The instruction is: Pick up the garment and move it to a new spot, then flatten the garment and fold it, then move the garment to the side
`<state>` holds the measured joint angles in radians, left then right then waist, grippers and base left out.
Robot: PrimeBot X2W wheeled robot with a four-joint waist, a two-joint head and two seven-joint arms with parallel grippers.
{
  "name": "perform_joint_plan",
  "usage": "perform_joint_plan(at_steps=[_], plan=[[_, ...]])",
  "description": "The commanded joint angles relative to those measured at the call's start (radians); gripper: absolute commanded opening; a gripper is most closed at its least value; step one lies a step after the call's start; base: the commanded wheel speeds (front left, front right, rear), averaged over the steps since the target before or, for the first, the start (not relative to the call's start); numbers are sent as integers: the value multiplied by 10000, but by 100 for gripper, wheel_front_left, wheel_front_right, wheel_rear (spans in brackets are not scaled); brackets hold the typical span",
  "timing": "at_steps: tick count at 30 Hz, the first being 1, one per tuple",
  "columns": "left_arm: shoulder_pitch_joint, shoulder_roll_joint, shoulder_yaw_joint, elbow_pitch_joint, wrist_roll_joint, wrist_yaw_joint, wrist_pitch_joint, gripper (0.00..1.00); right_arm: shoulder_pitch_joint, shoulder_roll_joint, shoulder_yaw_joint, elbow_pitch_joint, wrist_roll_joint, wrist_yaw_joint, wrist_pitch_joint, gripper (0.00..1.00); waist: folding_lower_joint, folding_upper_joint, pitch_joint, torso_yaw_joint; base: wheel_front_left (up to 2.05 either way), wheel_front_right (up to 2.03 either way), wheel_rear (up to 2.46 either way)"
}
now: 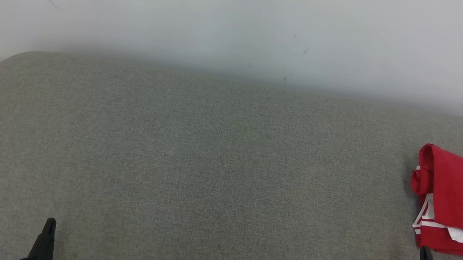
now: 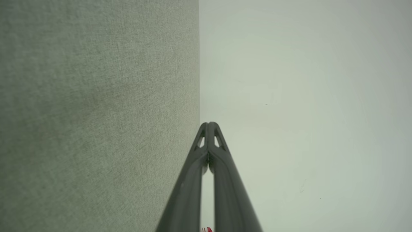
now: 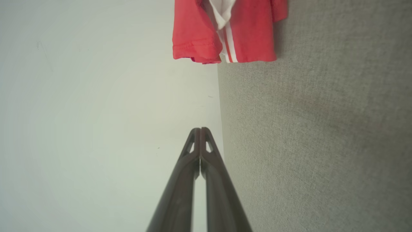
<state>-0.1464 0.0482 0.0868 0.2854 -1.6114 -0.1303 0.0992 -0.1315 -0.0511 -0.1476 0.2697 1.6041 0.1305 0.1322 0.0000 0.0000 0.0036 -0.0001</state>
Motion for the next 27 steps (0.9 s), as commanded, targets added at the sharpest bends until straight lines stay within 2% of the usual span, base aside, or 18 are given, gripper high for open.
perform_joint_plan(at_steps=[1, 27], plan=[[-58, 39, 29, -16, -23, -25, 12, 0, -6, 22, -7, -41, 37, 4, 26, 0, 0, 0, 0, 0, 0, 0, 0], [-54, 37, 30, -17, -24, -25, 11, 0, -5, 21, -6, -39, 39, 4, 24, 0, 0, 0, 0, 0, 0, 0, 0]])
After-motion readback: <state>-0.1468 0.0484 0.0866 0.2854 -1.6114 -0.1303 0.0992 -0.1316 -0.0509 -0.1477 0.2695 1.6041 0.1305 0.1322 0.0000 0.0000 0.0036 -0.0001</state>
